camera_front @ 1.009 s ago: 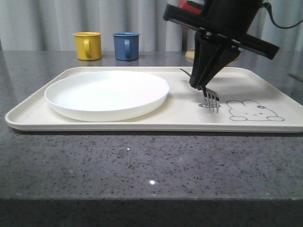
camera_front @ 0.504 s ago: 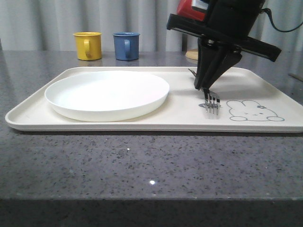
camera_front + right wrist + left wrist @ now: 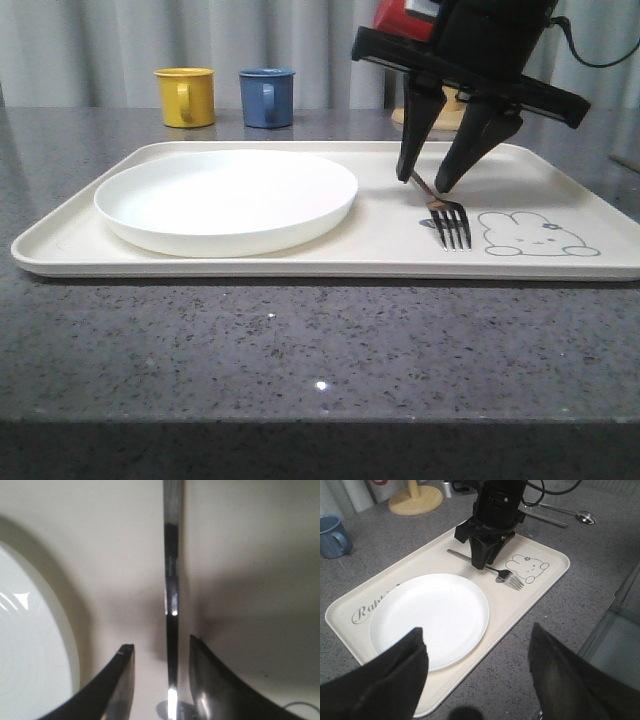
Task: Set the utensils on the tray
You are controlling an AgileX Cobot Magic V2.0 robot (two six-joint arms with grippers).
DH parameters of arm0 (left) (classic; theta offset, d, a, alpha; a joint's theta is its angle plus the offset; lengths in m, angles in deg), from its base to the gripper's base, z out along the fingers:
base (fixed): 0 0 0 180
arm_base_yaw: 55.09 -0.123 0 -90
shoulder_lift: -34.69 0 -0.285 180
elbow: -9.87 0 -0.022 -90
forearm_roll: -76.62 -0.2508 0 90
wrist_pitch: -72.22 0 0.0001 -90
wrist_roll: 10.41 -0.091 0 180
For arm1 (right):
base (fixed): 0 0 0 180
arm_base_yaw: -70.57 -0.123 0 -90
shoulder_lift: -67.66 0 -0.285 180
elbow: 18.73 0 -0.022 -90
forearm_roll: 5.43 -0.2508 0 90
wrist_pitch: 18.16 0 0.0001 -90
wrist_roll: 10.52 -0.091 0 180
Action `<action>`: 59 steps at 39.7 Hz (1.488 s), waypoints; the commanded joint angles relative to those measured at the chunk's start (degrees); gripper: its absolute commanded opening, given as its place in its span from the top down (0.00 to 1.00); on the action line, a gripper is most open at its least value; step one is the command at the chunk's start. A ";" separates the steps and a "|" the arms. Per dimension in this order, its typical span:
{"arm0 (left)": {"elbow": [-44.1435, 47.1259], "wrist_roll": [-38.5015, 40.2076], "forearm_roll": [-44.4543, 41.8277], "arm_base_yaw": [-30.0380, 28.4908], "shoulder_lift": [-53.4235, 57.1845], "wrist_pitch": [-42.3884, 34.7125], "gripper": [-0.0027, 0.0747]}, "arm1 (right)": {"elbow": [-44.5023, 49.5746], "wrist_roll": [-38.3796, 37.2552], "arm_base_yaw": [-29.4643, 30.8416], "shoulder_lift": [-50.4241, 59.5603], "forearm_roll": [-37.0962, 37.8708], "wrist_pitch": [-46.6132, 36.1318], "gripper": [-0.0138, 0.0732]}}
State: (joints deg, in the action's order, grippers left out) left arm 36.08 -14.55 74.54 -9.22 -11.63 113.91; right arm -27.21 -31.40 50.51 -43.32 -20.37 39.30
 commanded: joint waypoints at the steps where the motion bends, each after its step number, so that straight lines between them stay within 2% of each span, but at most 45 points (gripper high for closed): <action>1: -1.48 0.50 0.40 0.43 -0.15 -4.44 0.42 | -1.66 2.05 0.03 5.37 3.03 -0.93 0.49; 5: -1.48 0.50 0.40 0.43 -0.15 -4.44 0.42 | -1.66 6.90 0.03 9.41 9.45 2.47 0.49; 9: -1.48 0.50 0.40 0.43 -0.15 -4.44 0.42 | -1.66 7.31 0.44 13.59 17.30 6.71 0.49; 13: -1.48 0.50 0.40 0.43 -0.15 -4.44 0.42 | -1.66 7.52 2.87 16.23 21.09 9.87 0.49; 24: -1.48 0.50 0.40 0.43 -0.15 -4.44 0.42 | -0.87 19.81 17.06 16.92 16.22 17.36 0.49; 32: -1.48 0.50 0.40 0.43 -0.15 -4.44 0.42 | -0.15 21.39 23.65 13.63 15.64 16.83 0.49; 51: -1.48 0.50 0.40 0.43 -0.15 -4.44 0.42 | -0.15 23.36 24.68 3.27 15.58 16.38 0.50; 59: -1.48 0.50 0.40 0.43 -0.15 -4.44 0.42 | -0.15 23.46 24.68 2.37 14.16 15.83 0.56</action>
State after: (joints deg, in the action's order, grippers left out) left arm 36.08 -14.55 74.54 -9.22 -11.63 113.91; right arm -26.11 -8.90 74.87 -43.55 -5.43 52.31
